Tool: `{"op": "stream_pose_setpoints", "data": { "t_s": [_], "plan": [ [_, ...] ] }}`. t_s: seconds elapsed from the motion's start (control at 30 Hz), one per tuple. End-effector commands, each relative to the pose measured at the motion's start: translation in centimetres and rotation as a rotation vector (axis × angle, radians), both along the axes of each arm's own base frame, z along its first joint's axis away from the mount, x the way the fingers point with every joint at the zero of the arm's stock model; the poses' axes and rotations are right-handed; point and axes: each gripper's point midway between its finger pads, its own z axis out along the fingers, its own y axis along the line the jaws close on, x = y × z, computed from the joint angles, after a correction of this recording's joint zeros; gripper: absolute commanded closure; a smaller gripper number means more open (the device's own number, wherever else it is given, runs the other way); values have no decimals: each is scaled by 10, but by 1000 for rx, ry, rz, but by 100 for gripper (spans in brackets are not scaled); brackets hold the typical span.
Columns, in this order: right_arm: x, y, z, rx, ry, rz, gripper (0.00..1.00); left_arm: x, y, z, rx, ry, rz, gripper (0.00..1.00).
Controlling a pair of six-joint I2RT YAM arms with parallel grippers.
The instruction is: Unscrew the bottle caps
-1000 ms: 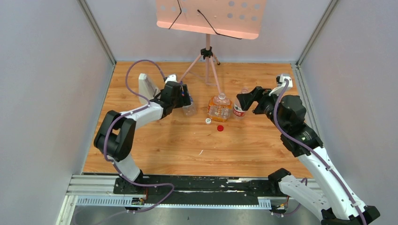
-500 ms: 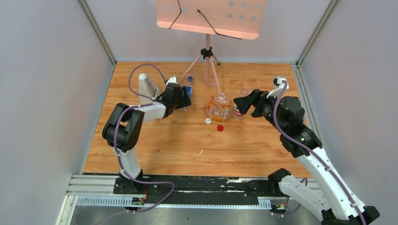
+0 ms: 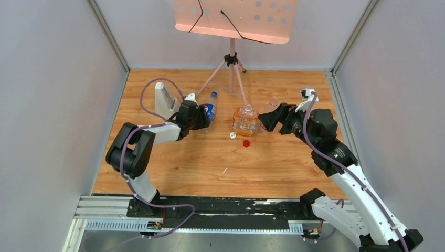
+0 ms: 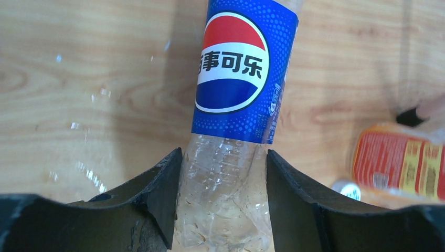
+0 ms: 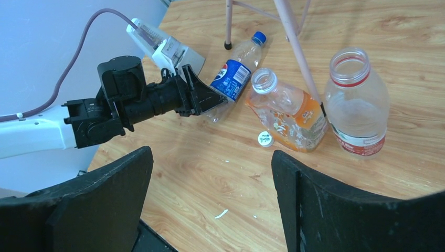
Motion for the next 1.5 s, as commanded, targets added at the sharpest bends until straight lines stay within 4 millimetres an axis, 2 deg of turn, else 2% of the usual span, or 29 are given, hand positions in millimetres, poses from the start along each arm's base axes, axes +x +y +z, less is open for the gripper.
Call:
{"op": "stream_pose_setpoints", "data": {
  "t_s": [0.0,0.03,0.07,0.1,0.13,0.17,0.2,0.23,0.43,0.67,0.7,0.73,0.9,1.13,1.23,1.33,1.47],
  "plan": [
    [-10,10,3,48,17,66,15,-22,3,35,-28,-74,-59,51],
    [-12,12,2,58,24,78,15,-35,6,26,-26,-48,-70,51],
    [-15,15,0,66,35,96,15,-42,4,42,-53,-79,-93,51],
    [-16,17,-1,73,43,109,14,-54,6,37,-46,-67,-111,51],
    [-19,20,-3,79,49,127,14,-61,4,52,-59,-103,-133,51],
    [-21,23,-4,87,55,148,14,-73,8,47,-37,-86,-150,51],
    [-24,26,-4,95,61,168,14,-81,6,64,-50,-128,-172,50],
    [-26,28,-4,103,67,188,14,-92,10,73,-48,-153,-191,50],
    [-34,43,4,163,65,276,13,-145,-5,128,-159,-334,-392,49],
    [-36,59,19,239,42,367,15,-192,-28,187,-305,-500,-655,48],
    [-35,60,21,247,36,374,16,-200,-33,191,-322,-500,-708,48],
    [-33,61,21,253,35,370,17,-203,-35,197,-322,-514,-738,48],
    [-26,60,27,282,-2,339,25,-222,-46,198,-337,-483,-897,48],
    [-20,62,24,306,25,318,30,-229,-54,211,-359,-538,-955,49],
    [-19,63,25,312,34,321,36,-232,-56,216,-370,-555,-978,49],
    [-18,64,25,315,41,325,50,-232,-56,217,-369,-562,-981,49],
    [-18,65,23,315,51,331,57,-235,-58,218,-377,-557,-1004,49]
  ]
}}
